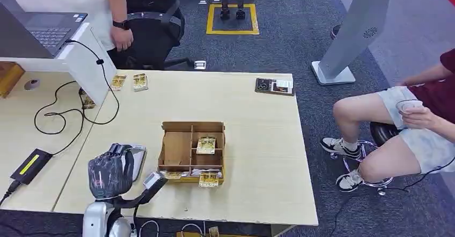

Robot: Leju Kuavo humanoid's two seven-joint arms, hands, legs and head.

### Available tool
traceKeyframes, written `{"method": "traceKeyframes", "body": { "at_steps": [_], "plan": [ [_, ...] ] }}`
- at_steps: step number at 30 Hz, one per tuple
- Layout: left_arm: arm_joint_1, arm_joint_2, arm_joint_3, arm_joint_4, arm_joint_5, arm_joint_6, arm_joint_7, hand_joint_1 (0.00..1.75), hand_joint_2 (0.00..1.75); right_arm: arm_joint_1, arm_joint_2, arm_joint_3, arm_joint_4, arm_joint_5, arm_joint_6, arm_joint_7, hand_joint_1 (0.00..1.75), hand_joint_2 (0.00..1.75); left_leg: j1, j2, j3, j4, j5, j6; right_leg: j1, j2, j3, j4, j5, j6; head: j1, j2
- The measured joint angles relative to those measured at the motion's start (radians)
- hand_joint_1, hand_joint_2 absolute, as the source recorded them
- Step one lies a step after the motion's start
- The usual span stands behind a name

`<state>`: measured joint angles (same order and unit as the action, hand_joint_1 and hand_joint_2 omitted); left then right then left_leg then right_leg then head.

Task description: Pass the card to the sensor for recognition and then transmit it.

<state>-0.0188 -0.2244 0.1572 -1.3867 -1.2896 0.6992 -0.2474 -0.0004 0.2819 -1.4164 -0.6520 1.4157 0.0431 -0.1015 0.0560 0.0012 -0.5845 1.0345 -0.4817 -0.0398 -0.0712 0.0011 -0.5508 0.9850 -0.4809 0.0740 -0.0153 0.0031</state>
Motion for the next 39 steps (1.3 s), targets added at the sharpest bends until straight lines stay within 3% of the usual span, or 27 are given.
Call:
{"method": "traceKeyframes", "body": {
  "at_steps": [2, 3, 11, 15, 17, 20, 25, 28, 30, 39],
  "plan": [
    [-0.014, -0.038, 0.032, -0.051, 0.07, 0.0, -0.093, 1.75, 1.75, 0.0, 0.005, -0.005, -0.008, 0.014, 0.0, 0.0, 0.0, 1.75, 0.0, 0.0, 0.0, 0.0, 0.0, 0.0, 0.0, 0.0, 0.0, 0.0, 0.0, 0.0, 0.0, 0.0],
    [-0.022, -0.052, 0.035, -0.071, 0.077, 0.0, -0.105, 1.75, 1.75, -0.001, 0.007, -0.006, -0.01, 0.018, 0.0, -0.001, 0.0, 1.75, 0.0, 0.0, 0.0, 0.0, 0.0, 0.0, 0.0, 0.0, 0.0, 0.0, 0.0, 0.0, 0.0, 0.0],
    [-0.032, -0.061, 0.035, -0.16, 0.115, 0.0, -0.167, 1.75, 1.75, -0.011, 0.009, -0.009, -0.009, 0.038, -0.009, -0.006, 0.0, 1.75, 0.0, 0.001, 0.001, 0.0, 0.0, 0.0, 0.0, 0.001, 0.0, 0.0, 0.0, -0.001, -0.002, 0.0],
    [-0.048, -0.061, 0.035, -0.169, 0.047, -0.001, -0.161, 1.75, 1.75, -0.016, 0.005, -0.009, 0.019, 0.053, -0.038, -0.013, 0.0, 1.75, 0.0, 0.001, 0.001, 0.0, 0.0, 0.0, 0.0, 0.001, 0.0, 0.0, 0.001, -0.001, -0.002, 0.0],
    [-0.056, -0.06, 0.035, -0.168, -0.016, -0.001, -0.115, 1.75, 1.75, -0.019, -0.002, -0.009, 0.038, 0.066, -0.058, -0.017, 0.0, 1.75, 0.0, 0.001, 0.001, 0.0, 0.0, 0.0, 0.0, 0.001, 0.0, 0.0, 0.001, -0.001, -0.002, 0.0],
    [-0.073, -0.054, 0.035, -0.156, -0.113, -0.002, 0.002, 1.75, 1.75, -0.025, -0.023, -0.009, 0.084, 0.071, -0.081, -0.024, 0.0, 1.75, 0.0, 0.001, 0.001, 0.0, 0.0, 0.0, 0.0, 0.001, 0.0, 0.0, 0.001, -0.001, -0.002, 0.0],
    [-0.091, -0.032, 0.013, -0.113, -0.191, -0.002, 0.163, 1.75, 1.75, -0.032, -0.05, -0.009, 0.139, 0.071, -0.1, -0.027, 0.0, 1.75, 0.0, 0.001, 0.001, 0.0, 0.0, 0.0, 0.0, 0.001, 0.0, 0.0, 0.001, -0.001, -0.002, 0.0],
    [-0.099, 0.013, -0.033, -0.045, -0.229, -0.002, 0.328, 1.75, 1.75, -0.035, -0.061, -0.009, 0.166, 0.072, -0.109, -0.028, 0.0, 1.75, 0.0, 0.001, 0.001, 0.0, 0.0, 0.0, 0.0, 0.001, 0.0, 0.0, 0.001, -0.001, -0.002, 0.0],
    [-0.105, 0.041, -0.066, -0.003, -0.229, -0.003, 0.405, 1.75, 1.75, -0.034, -0.068, -0.009, 0.176, 0.079, -0.114, -0.027, 0.0, 1.75, 0.0, 0.001, 0.001, 0.0, 0.0, 0.0, 0.0, 0.001, 0.0, 0.0, 0.001, -0.001, -0.002, 0.0],
    [-0.122, 0.116, -0.141, 0.105, -0.231, -0.002, 0.492, 1.75, 1.75, -0.034, -0.079, -0.009, 0.196, 0.085, -0.118, -0.024, 0.0, 1.75, 0.0, 0.001, 0.001, 0.0, 0.0, 0.0, 0.0, 0.001, 0.0, 0.0, 0.001, -0.001, -0.002, 0.0]
  ]
}}
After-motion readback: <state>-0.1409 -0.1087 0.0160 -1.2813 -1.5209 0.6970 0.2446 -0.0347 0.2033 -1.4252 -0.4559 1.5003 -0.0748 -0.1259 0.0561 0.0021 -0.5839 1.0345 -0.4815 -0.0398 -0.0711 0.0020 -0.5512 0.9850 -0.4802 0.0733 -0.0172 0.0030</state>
